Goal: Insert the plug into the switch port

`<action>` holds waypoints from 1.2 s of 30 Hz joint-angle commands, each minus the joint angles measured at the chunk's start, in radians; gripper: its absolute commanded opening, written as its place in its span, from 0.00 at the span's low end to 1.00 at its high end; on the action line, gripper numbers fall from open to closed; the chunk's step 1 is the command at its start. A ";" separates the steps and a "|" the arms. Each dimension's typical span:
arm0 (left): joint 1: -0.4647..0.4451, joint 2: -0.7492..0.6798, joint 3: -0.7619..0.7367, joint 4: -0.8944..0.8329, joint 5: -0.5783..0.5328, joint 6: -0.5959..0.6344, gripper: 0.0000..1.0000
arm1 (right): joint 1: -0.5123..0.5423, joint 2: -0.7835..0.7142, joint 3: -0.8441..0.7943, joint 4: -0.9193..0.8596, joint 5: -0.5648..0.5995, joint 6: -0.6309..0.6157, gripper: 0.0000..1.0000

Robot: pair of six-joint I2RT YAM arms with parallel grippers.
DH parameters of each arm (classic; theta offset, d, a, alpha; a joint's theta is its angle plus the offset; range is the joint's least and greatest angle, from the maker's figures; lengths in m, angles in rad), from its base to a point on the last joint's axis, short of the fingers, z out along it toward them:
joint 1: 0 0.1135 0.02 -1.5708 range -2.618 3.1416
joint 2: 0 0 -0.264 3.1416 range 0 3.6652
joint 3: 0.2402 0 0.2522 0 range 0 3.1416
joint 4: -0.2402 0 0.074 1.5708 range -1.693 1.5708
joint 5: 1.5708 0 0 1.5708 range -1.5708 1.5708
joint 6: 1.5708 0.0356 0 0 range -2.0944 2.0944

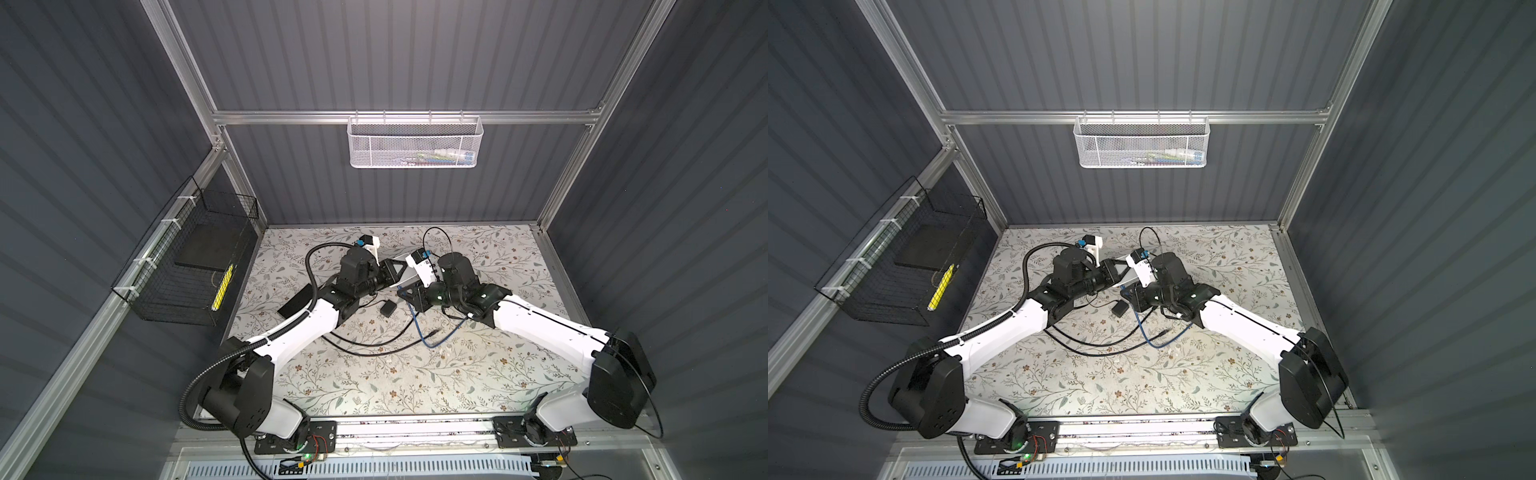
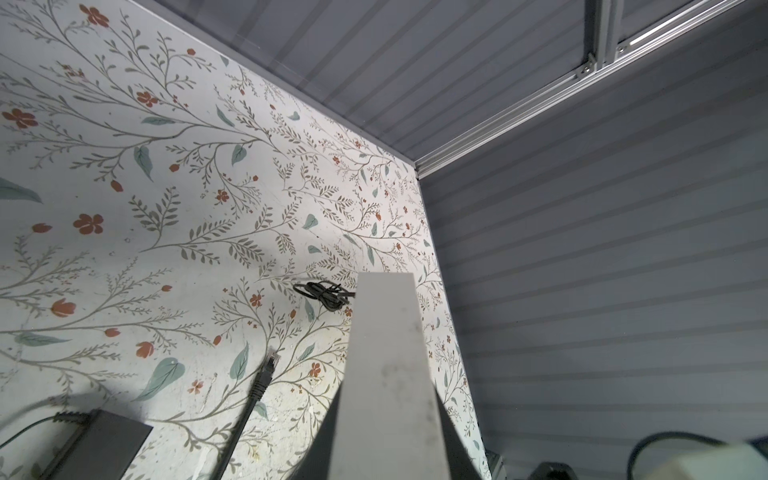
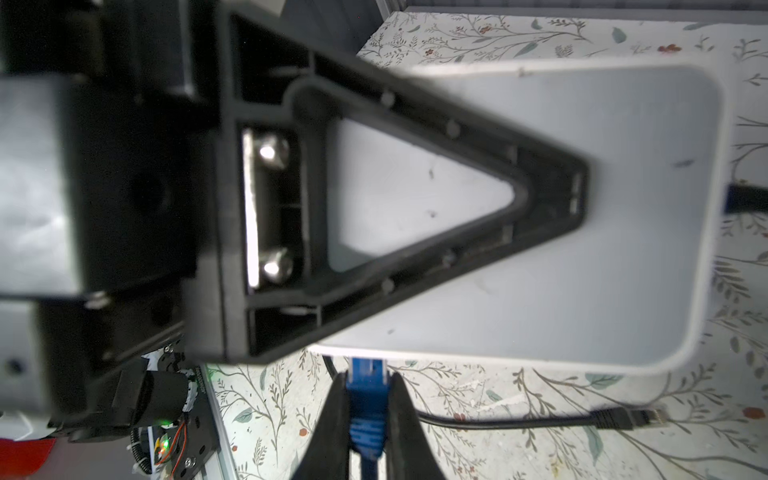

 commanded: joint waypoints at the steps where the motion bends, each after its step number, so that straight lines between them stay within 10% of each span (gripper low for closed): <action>1: -0.054 -0.032 -0.067 -0.010 0.159 0.002 0.00 | -0.047 0.023 0.102 0.145 0.116 -0.004 0.00; 14: -0.101 0.011 -0.044 -0.112 0.152 -0.104 0.00 | -0.062 0.017 0.133 0.334 0.337 -0.118 0.00; 27: -0.173 0.023 -0.037 -0.162 0.171 0.011 0.00 | -0.085 0.100 0.303 0.337 0.293 -0.004 0.00; 36: -0.174 0.054 -0.019 -0.236 0.290 0.118 0.00 | -0.083 0.102 0.369 0.204 0.281 -0.204 0.00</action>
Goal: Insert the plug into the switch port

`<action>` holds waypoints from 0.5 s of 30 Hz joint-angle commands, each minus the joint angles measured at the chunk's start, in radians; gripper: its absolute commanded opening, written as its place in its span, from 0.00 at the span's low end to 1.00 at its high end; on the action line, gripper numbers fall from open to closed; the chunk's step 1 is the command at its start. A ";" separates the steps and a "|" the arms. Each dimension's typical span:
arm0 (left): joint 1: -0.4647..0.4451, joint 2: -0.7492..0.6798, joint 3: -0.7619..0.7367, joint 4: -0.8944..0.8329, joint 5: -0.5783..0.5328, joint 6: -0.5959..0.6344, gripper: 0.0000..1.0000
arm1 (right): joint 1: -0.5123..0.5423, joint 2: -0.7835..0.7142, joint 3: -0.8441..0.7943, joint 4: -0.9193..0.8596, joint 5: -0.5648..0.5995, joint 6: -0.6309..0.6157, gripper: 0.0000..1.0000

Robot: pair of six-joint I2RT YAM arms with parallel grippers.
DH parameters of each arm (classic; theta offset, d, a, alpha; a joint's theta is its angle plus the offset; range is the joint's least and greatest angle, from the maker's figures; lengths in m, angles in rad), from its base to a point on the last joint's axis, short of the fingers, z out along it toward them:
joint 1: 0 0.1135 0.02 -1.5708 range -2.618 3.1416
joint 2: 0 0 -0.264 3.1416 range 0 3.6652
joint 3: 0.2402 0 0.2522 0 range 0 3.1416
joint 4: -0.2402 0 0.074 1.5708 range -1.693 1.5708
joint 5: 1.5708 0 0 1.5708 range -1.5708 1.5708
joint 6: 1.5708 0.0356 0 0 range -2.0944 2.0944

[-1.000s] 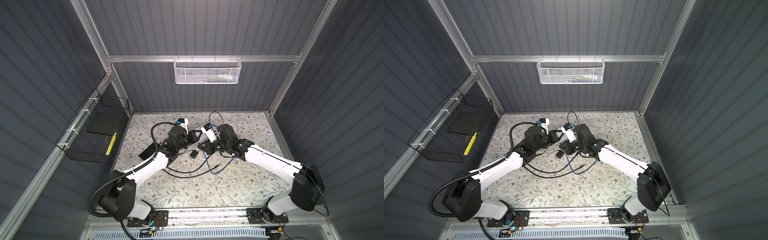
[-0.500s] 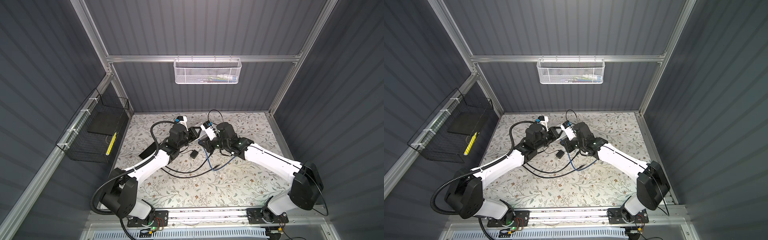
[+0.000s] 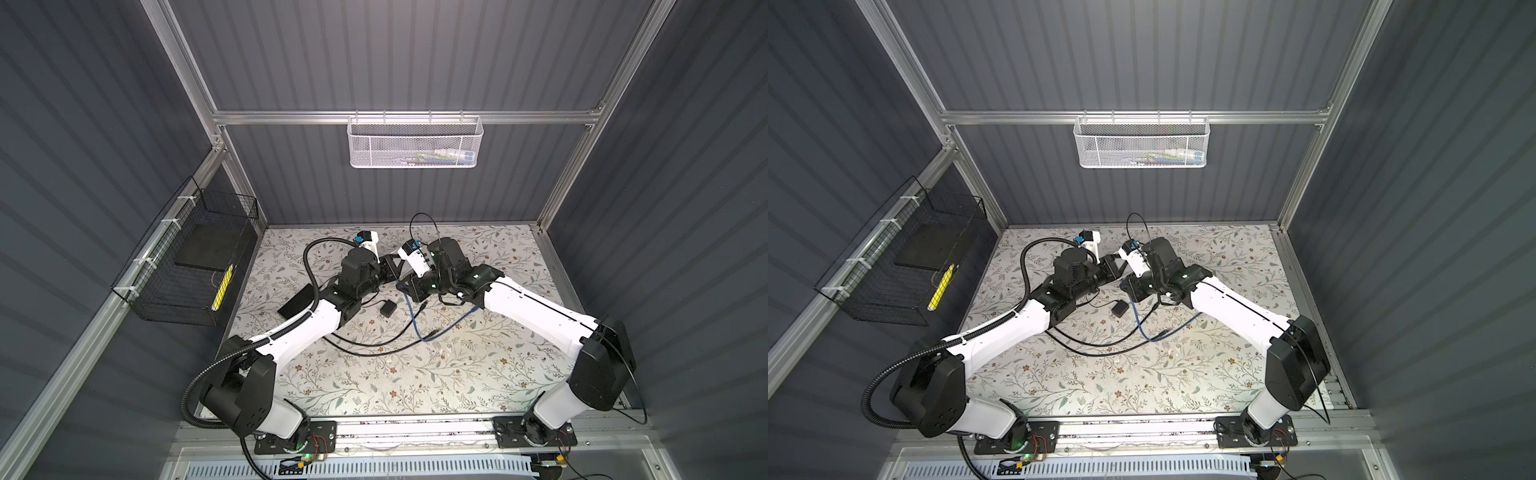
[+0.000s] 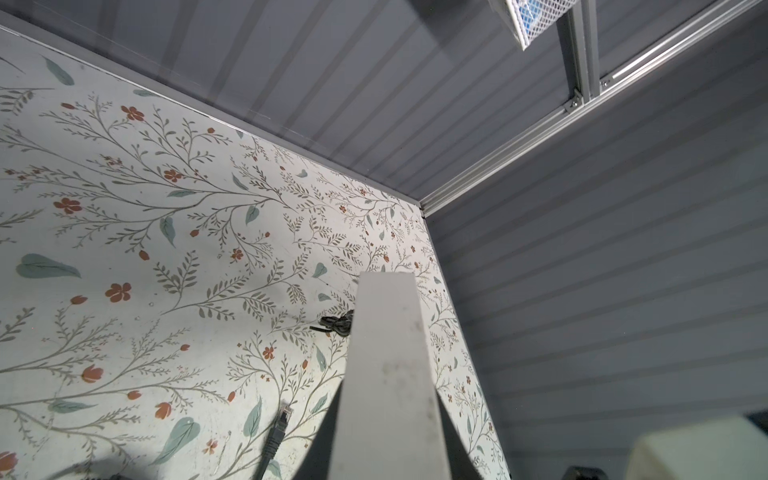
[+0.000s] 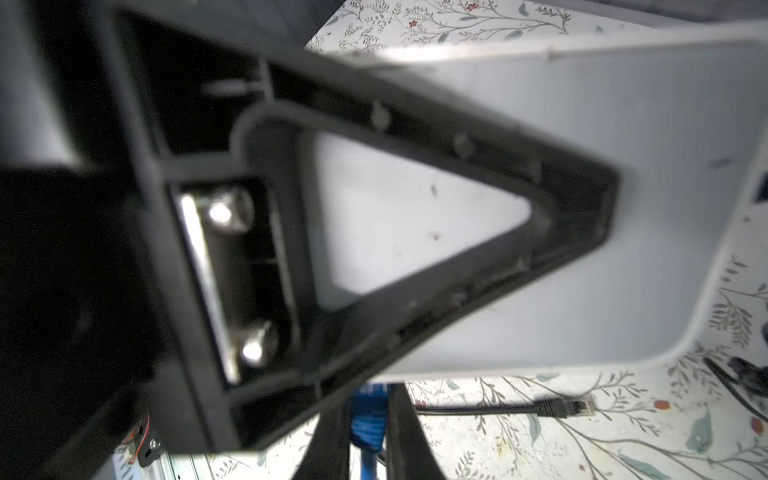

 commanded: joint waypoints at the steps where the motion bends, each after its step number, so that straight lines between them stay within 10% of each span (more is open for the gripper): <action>1: -0.147 0.024 -0.042 -0.274 0.382 0.039 0.00 | -0.080 -0.014 0.146 0.443 0.235 -0.068 0.00; 15: -0.101 0.015 -0.091 -0.188 0.424 -0.076 0.00 | -0.112 -0.110 -0.038 0.711 0.298 0.056 0.00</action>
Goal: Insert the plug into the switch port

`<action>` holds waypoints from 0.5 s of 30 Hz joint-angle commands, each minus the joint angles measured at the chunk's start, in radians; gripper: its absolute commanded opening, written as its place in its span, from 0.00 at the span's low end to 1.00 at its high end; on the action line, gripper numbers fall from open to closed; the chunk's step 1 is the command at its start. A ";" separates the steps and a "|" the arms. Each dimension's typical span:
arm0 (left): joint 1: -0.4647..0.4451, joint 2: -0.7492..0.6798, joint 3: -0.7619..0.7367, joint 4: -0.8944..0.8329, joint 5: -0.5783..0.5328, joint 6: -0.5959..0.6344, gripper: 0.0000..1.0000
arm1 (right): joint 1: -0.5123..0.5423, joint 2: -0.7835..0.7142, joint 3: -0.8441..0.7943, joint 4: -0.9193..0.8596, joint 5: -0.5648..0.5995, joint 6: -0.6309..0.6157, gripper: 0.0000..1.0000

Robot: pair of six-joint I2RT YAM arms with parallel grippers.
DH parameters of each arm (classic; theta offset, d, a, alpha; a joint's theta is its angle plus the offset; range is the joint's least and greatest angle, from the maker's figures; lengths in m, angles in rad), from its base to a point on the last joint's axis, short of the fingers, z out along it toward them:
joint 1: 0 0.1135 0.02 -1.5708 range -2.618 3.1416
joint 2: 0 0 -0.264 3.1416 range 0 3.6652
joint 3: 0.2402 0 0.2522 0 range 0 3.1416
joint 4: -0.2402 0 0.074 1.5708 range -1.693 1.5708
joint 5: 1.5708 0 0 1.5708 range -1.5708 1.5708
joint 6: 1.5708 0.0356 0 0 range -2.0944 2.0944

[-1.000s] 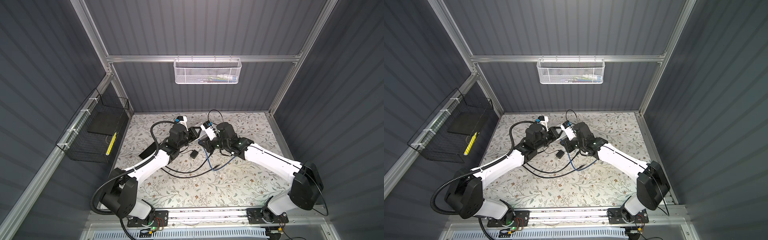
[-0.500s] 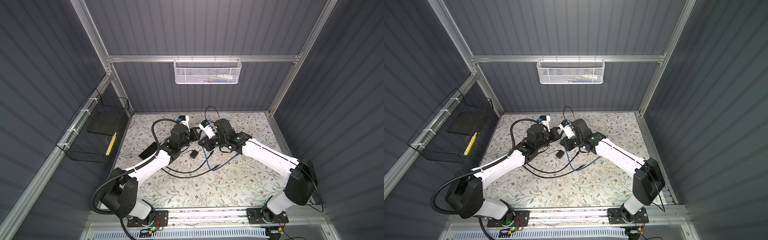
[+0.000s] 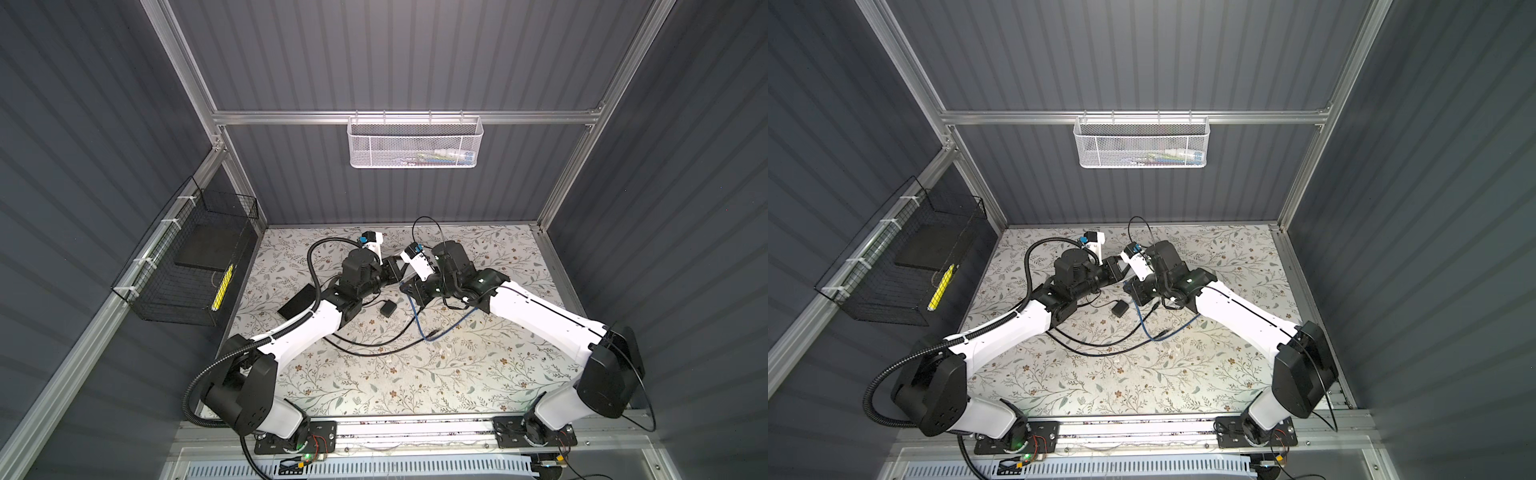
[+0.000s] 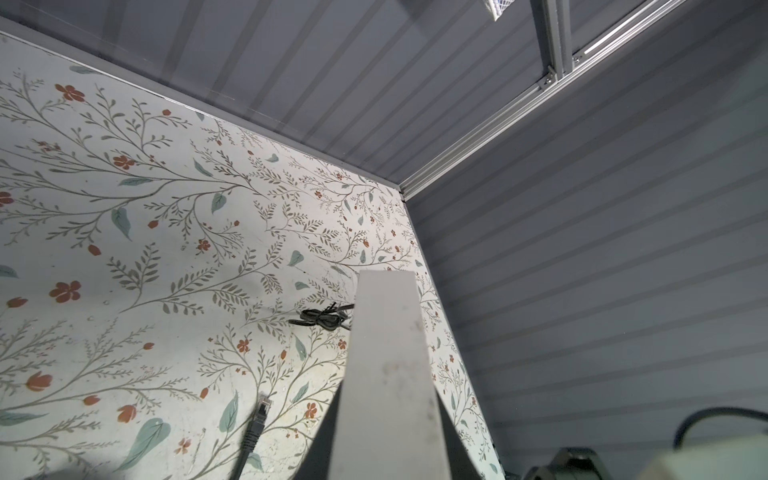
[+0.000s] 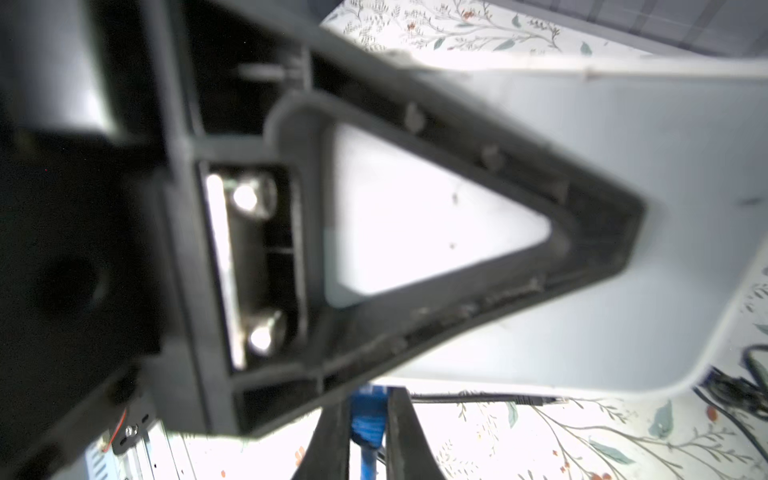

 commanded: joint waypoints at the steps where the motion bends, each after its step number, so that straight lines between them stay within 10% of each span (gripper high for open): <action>1: -0.097 0.014 -0.076 -0.240 0.360 -0.053 0.00 | -0.113 -0.050 0.034 0.685 0.277 0.098 0.00; 15: -0.075 0.027 -0.004 -0.349 0.282 0.003 0.00 | -0.111 -0.025 0.070 0.617 0.165 0.102 0.00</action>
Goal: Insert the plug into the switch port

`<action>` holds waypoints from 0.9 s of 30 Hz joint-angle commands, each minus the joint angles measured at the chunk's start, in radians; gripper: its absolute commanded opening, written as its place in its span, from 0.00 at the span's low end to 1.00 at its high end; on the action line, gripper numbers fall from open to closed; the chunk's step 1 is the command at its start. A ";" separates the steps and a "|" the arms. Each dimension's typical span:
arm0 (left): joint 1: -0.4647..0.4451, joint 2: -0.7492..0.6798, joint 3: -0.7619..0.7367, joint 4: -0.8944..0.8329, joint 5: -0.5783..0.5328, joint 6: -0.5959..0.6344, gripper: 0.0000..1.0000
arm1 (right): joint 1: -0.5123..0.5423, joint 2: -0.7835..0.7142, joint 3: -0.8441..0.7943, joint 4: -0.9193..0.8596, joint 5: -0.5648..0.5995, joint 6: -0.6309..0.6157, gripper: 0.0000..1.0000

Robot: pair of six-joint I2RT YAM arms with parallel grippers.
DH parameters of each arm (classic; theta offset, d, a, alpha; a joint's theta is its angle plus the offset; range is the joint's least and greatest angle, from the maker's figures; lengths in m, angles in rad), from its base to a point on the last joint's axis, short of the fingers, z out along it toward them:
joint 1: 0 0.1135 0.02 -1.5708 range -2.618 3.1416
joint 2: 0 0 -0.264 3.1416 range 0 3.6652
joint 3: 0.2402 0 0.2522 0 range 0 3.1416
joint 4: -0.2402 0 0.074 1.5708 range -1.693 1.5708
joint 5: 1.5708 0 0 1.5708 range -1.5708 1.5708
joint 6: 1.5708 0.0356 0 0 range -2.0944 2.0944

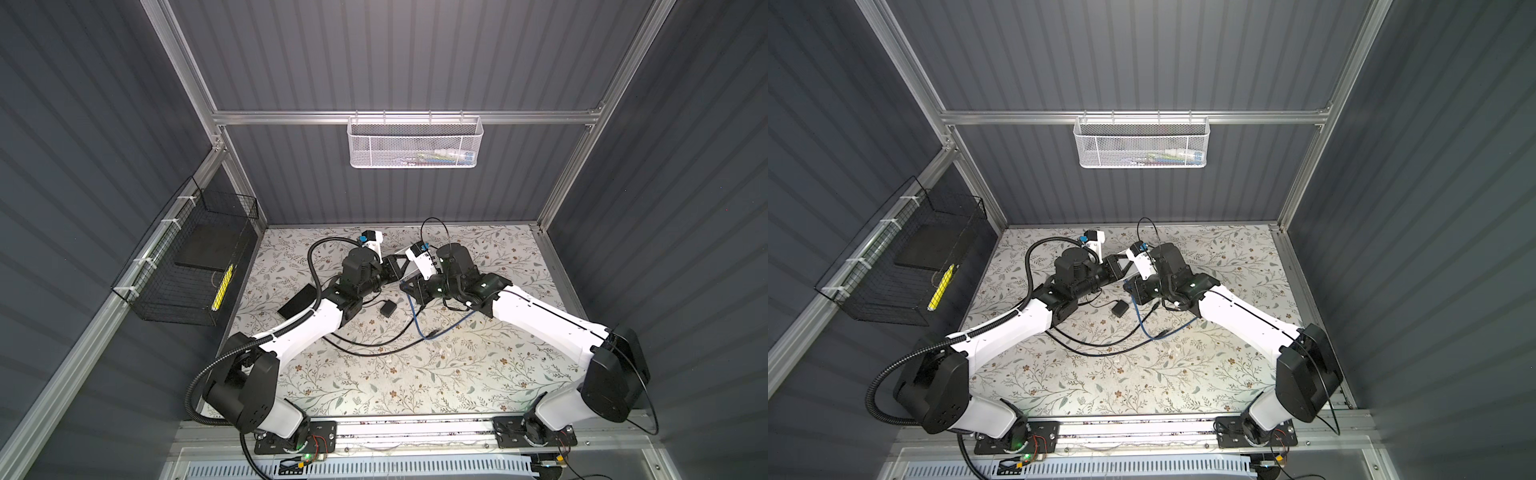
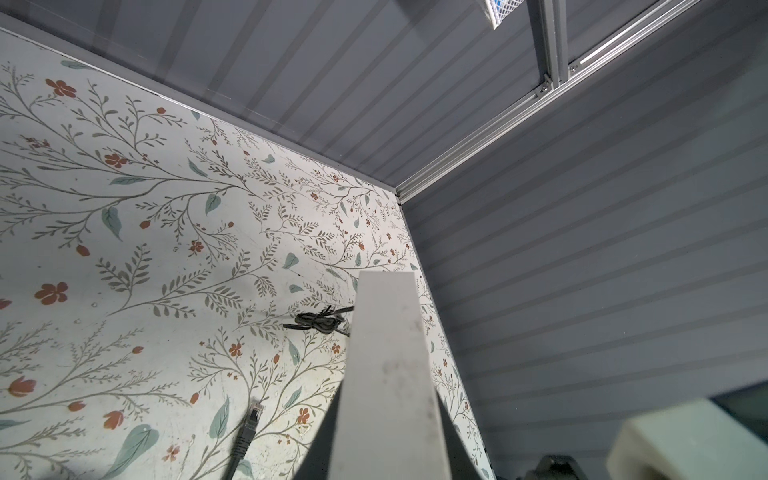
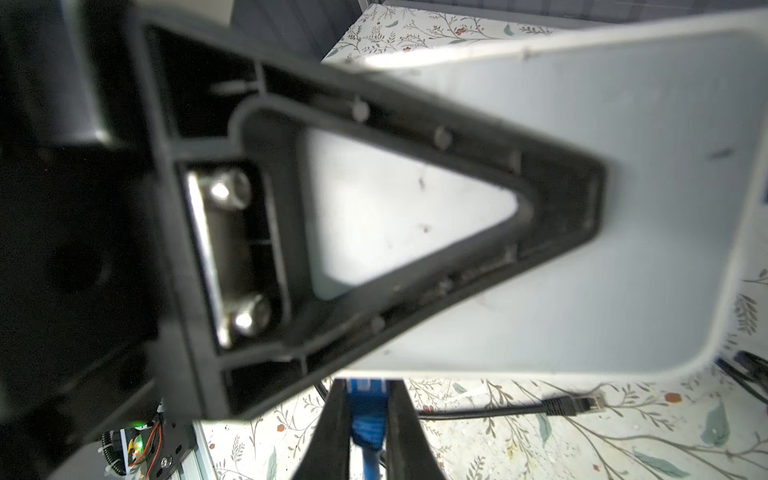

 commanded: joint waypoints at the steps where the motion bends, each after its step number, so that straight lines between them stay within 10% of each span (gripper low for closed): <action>1: -0.065 0.017 -0.019 -0.335 0.281 0.020 0.00 | -0.097 -0.021 0.096 0.522 0.197 -0.006 0.00; 16: 0.026 0.223 0.272 -0.354 0.242 0.027 0.00 | -0.099 -0.152 -0.244 0.428 0.159 -0.053 0.39; 27: 0.027 0.340 0.363 -0.312 0.251 -0.007 0.00 | -0.151 -0.357 -0.501 0.267 0.293 0.104 0.48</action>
